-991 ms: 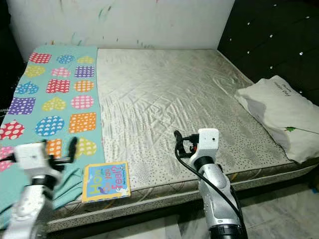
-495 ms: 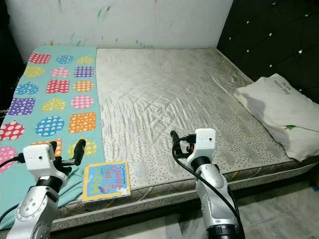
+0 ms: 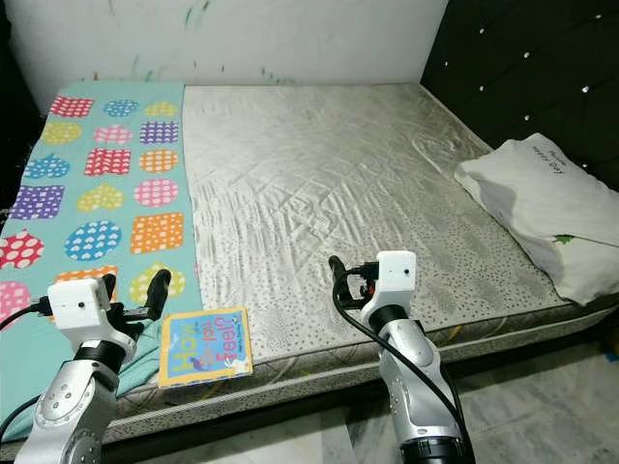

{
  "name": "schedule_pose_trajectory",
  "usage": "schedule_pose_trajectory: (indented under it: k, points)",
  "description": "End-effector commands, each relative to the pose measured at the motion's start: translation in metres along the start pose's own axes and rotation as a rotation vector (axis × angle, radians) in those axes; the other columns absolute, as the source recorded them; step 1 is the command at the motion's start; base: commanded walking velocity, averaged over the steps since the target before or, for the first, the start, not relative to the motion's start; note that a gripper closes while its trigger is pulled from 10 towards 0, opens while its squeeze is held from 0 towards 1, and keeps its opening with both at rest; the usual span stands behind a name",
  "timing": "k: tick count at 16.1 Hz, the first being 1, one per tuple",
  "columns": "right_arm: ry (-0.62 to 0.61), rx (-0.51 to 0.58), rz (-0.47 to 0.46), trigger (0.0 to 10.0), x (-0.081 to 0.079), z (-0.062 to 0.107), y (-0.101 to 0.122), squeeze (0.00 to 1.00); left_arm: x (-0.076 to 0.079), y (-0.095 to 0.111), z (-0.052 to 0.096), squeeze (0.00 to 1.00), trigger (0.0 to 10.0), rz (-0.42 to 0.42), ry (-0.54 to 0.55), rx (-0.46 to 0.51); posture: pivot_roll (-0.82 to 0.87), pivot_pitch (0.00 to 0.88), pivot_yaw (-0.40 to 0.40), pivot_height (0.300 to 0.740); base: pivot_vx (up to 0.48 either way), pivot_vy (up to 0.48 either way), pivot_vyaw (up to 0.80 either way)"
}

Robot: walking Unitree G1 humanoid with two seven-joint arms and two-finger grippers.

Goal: Clean up the room

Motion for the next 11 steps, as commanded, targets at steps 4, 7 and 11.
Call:
schedule_pose_trajectory:
  k: [4, 7, 11]
  points:
    - [0.005, 0.006, 0.012, 10.0, 0.0011, 0.0005, 0.0047, 0.00, 0.0042, 0.0050, 0.0009, 0.00, 10.0, 0.010, -0.020, 0.015, -0.03, 0.081, -0.095, 0.719, 0.139, 0.000, 0.00]
    - [0.005, 0.004, 0.015, 10.0, 0.0018, 0.0001, 0.0048, 0.00, 0.0056, 0.0050, 0.0004, 0.00, 10.0, 0.014, -0.024, 0.013, -0.03, 0.082, -0.095, 0.719, 0.000, 0.000, 0.00]
    - [0.004, 0.000, 0.014, 10.0, 0.0019, 0.0002, 0.0042, 0.00, 0.0064, 0.0042, 0.0002, 0.00, 10.0, 0.016, -0.028, 0.009, -0.03, 0.082, -0.095, 0.719, 0.000, 0.000, 0.00]
Point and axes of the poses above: a point about 5 cm out from each wrist's last joint towards the gripper, its own z axis pointing back from the gripper into the wrist, its own y axis along the axis of the wrist's last joint, x = y × z, the point moved 3 cm from there along -z, pointing out of the wrist towards the gripper, and after that the axes turned 3 degrees about z, right-handed, at the moved point
